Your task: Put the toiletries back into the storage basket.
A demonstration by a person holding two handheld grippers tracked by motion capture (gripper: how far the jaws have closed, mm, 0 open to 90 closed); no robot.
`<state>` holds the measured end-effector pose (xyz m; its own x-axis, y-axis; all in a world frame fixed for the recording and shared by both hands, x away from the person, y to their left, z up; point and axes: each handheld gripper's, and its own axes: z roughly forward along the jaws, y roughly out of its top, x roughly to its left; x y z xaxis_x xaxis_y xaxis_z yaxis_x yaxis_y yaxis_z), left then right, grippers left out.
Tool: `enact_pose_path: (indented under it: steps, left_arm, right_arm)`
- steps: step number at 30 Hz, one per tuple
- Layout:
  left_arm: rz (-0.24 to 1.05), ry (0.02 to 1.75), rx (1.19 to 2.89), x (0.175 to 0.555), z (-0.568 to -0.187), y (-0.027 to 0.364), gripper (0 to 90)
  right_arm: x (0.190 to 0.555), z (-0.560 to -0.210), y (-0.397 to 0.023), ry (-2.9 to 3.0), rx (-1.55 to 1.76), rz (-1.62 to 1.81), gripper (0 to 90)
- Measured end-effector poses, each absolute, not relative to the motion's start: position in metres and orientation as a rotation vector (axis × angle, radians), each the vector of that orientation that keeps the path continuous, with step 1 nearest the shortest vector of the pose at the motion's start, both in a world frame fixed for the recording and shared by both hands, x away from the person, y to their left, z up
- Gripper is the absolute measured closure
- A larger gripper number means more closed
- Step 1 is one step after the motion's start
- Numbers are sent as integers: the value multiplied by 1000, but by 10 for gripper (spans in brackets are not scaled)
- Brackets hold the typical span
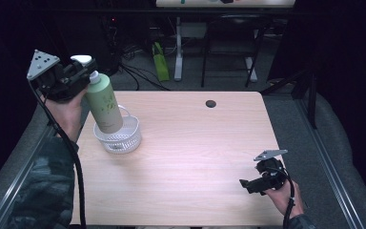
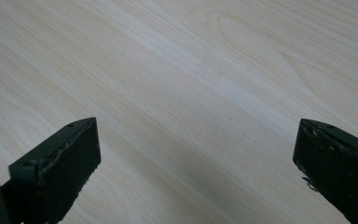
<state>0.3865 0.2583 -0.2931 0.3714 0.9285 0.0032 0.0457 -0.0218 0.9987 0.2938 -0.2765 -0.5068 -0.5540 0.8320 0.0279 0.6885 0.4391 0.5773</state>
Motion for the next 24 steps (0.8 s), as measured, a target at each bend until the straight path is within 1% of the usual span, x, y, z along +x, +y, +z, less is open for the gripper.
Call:
enact_pose_path:
  steps: [6,24]
  left_arm:
    - [899,962,1409,393,-298,260,676]
    - [927,1002,1414,403,-317,263,676]
  right_arm:
    - [294,-507,-277,2434,1320,792,2]
    - [294,-507,-276,2437,1312,787,3]
